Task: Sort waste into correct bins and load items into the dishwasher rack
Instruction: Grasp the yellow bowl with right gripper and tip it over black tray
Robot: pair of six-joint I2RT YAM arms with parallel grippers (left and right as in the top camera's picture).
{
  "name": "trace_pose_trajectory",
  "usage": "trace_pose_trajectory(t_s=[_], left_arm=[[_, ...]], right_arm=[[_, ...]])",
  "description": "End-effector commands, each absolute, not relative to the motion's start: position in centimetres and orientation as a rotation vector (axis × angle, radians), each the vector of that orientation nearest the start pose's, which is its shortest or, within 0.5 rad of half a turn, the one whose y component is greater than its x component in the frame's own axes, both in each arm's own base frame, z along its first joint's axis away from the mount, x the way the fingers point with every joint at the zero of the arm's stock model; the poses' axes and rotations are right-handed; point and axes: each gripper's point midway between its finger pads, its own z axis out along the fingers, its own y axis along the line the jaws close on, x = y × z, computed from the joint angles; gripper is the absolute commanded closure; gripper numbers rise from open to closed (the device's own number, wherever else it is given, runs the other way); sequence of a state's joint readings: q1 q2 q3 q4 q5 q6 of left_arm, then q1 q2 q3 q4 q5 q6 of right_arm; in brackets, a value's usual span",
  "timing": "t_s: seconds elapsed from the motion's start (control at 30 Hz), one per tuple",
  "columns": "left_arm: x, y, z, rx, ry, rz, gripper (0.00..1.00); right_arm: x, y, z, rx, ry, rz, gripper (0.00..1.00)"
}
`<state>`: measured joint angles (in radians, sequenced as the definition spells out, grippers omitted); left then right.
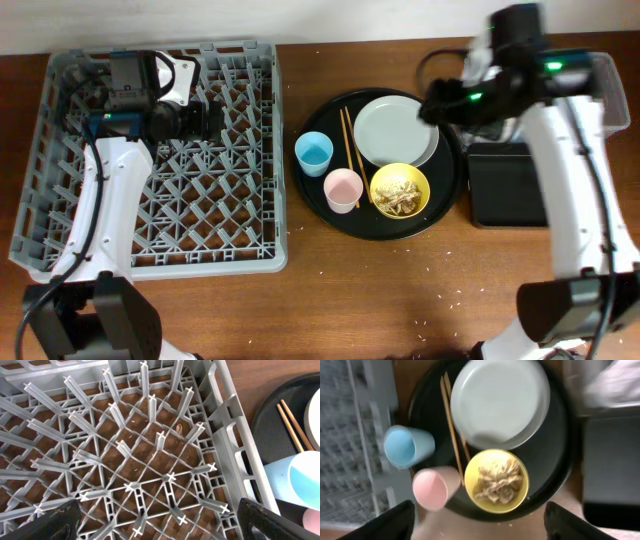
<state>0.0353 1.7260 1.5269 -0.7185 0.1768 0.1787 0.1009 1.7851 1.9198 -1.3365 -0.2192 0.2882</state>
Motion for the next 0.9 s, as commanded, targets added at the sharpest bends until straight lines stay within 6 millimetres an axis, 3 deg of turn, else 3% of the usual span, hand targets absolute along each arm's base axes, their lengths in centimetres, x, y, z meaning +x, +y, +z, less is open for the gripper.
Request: trace_pose_trajectory(t_s=[0.0,0.2,0.33,0.57,0.87], left_arm=[[46.2,-1.4,20.8,0.246,2.423,-0.138,0.01],[46.2,-1.4,20.8,0.246,2.423,-0.138,0.01],[46.2,-1.4,20.8,0.246,2.423,-0.138,0.01],[46.2,-1.4,20.8,0.246,2.423,-0.138,0.01],[46.2,-1.4,20.8,0.246,2.423,-0.138,0.01]], right_arm=[[38.7,9.9,19.4,0.267,2.891,0.265,0.28],[38.2,13.9,10.8,0.381,2.922,0.25,0.33],[36.9,14.7,6.5,0.436,2.934,0.264,0.37],[36.8,14.8,3.1,0.46,2.962,0.249,0.45],[36.9,15.0,2.9,0.458,2.964,0.269,0.81]])
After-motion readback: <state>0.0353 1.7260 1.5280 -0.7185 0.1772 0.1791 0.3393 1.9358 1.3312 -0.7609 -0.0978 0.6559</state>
